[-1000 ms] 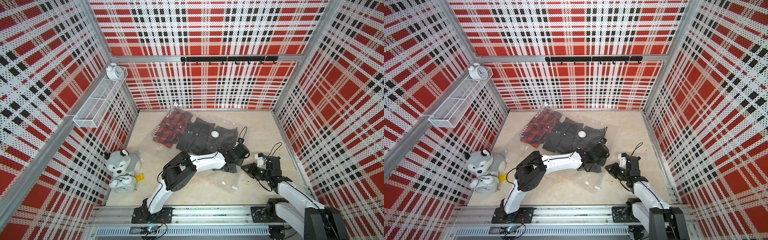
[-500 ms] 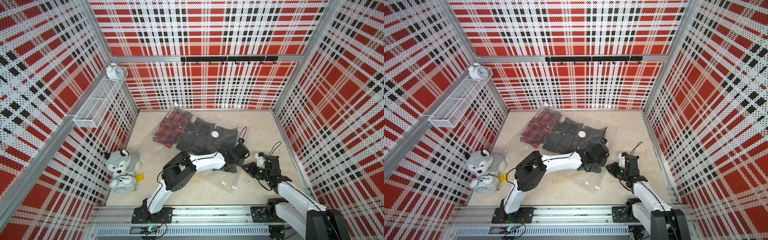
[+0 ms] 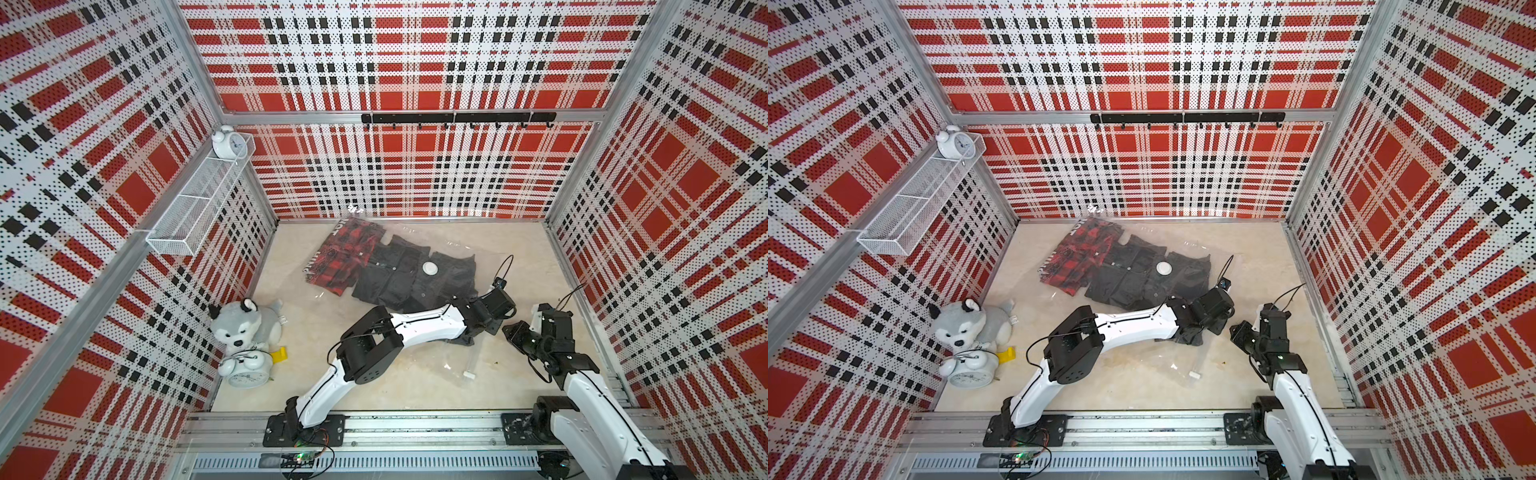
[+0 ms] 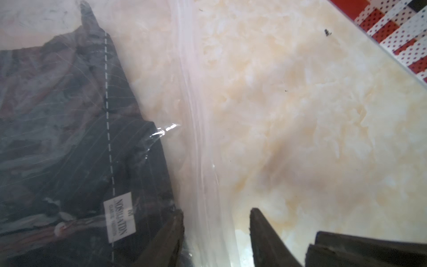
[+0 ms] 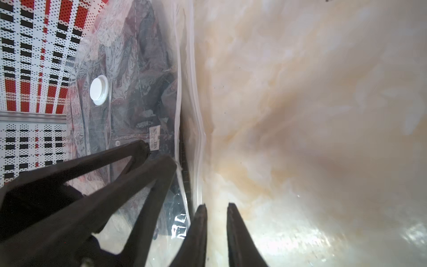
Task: Place the folded shirt into the vacuum bag
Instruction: Adjust the shirt in the vacuum bag.
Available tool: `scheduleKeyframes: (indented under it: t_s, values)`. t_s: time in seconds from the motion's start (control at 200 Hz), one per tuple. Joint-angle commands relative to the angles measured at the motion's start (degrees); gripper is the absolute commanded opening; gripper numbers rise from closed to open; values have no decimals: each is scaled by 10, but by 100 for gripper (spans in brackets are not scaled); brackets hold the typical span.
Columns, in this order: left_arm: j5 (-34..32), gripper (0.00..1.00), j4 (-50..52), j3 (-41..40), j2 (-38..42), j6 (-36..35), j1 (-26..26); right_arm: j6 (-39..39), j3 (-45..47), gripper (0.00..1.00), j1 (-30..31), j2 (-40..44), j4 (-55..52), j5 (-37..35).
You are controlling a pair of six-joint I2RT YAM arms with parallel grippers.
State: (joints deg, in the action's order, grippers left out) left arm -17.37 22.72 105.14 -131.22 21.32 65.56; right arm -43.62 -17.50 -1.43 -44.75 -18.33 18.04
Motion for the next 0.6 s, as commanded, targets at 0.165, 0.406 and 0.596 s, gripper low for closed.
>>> scheduleKeyframes:
  t_s: [0.165, 0.406, 0.596]
  values:
    - [-40, 36, 38, 33, -37, -22, 1, 8, 4, 20, -6, -26, 23, 27]
    - [-55, 22, 36, 17, -14, -16, -8, 9, 15, 20, -5, -38, 58, 71]
    - [-43, 3, 21, 7, -1, -4, -18, -1, 29, 20, 3, -53, 113, 124]
